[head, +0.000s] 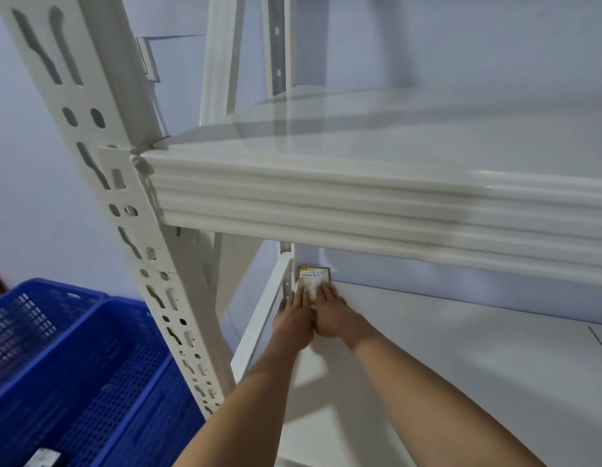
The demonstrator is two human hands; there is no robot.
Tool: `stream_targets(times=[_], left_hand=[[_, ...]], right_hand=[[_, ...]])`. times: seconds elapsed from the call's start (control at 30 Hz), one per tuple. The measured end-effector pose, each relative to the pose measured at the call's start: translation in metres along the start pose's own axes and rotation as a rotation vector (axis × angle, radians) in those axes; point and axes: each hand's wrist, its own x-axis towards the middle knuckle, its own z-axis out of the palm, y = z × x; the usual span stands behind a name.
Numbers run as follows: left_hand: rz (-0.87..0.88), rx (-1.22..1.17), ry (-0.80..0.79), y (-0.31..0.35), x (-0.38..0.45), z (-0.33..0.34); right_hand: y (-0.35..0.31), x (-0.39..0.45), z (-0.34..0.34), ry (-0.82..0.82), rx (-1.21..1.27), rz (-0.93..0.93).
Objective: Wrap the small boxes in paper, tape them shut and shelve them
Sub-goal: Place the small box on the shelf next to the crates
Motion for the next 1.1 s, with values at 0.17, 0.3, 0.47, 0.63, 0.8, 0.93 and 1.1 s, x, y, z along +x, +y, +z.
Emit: stream_targets(times=[0.17, 0.3, 0.47, 0.63, 0.8, 0.93, 1.1], left_hand=[[-0.022, -0.057, 0.035, -0.004, 0.014, -0.003], [-0.034, -0.118, 0.047, -0.005, 0.022, -0.002], [-0.048, -0.189, 0.042, -0.003, 0.027, -0.004], [-0.043, -0.216, 0.056, -0.009, 0.035, -0.002], [-0.047, -0.226, 0.059, -0.005, 0.023, 0.0], [-0.037, -0.178, 0.051, 0.009, 0.006, -0.006], [0.028, -0.098, 0.029, 0.052, -0.022, -0.023]], right_hand=[[-0.004, 0.015, -0.008, 0.034, -0.045, -0.034], [-0.002, 0.022, -0.01, 0.059, -0.021, -0.026], [0.001, 0.03, -0.017, 0.144, 0.05, -0.033], [0.01, 0.032, -0.007, 0.231, 0.067, -0.04], [0.013, 0.023, 0.002, 0.283, 0.101, -0.041], [0.021, 0.0, 0.0, 0.351, 0.073, -0.06], [0.049, -0.055, -0.017, 0.284, 0.054, 0.049]])
